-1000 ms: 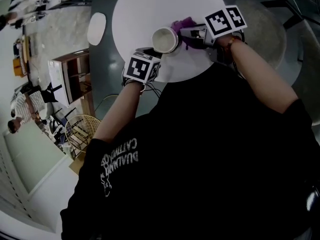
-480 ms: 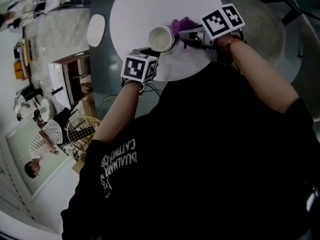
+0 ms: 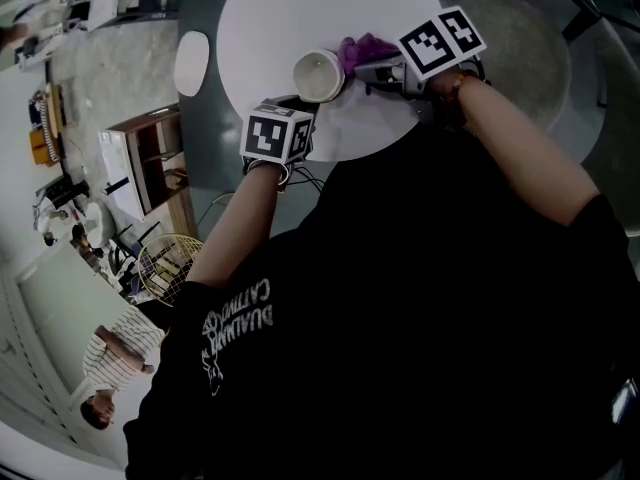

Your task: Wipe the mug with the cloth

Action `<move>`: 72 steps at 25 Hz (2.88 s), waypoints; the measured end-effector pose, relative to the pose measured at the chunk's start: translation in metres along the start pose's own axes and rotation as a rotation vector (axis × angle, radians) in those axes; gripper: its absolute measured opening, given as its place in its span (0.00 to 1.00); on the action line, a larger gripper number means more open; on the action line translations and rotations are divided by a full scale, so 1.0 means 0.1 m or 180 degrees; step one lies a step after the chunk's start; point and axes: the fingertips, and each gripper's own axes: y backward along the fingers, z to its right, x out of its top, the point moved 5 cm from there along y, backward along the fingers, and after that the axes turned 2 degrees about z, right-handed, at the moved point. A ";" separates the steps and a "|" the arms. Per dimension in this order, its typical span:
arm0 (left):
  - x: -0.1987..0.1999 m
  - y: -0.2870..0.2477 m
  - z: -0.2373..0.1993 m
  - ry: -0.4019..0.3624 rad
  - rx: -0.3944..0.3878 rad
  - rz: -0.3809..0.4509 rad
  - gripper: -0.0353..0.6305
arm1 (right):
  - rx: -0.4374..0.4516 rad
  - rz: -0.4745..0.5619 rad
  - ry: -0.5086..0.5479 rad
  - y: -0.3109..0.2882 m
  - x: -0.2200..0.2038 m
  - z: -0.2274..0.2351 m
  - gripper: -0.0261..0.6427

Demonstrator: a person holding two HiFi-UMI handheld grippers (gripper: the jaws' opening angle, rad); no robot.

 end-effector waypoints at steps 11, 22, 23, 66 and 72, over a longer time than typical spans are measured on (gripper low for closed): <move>-0.01 -0.04 0.03 -0.0112 -0.0043 -0.0083 0.15 | 0.0010 -0.0220 -0.0029 -0.07 -0.13 0.00 0.10; -0.02 -0.03 0.02 -0.0049 -0.0146 -0.0025 0.15 | 0.0038 -0.0250 -0.0092 -0.12 -0.17 -0.01 0.09; -0.02 -0.04 0.02 -0.0034 -0.0152 -0.0019 0.15 | 0.0044 -0.0261 -0.0095 -0.13 -0.18 -0.01 0.09; -0.05 -0.04 0.01 -0.0125 -0.0285 -0.0065 0.15 | 0.0025 -0.0115 -0.0233 -0.42 -0.52 -0.10 0.08; -0.07 -0.05 0.00 -0.0135 -0.0300 -0.0011 0.15 | 0.0013 -0.0042 -0.0301 -0.48 -0.58 -0.10 0.08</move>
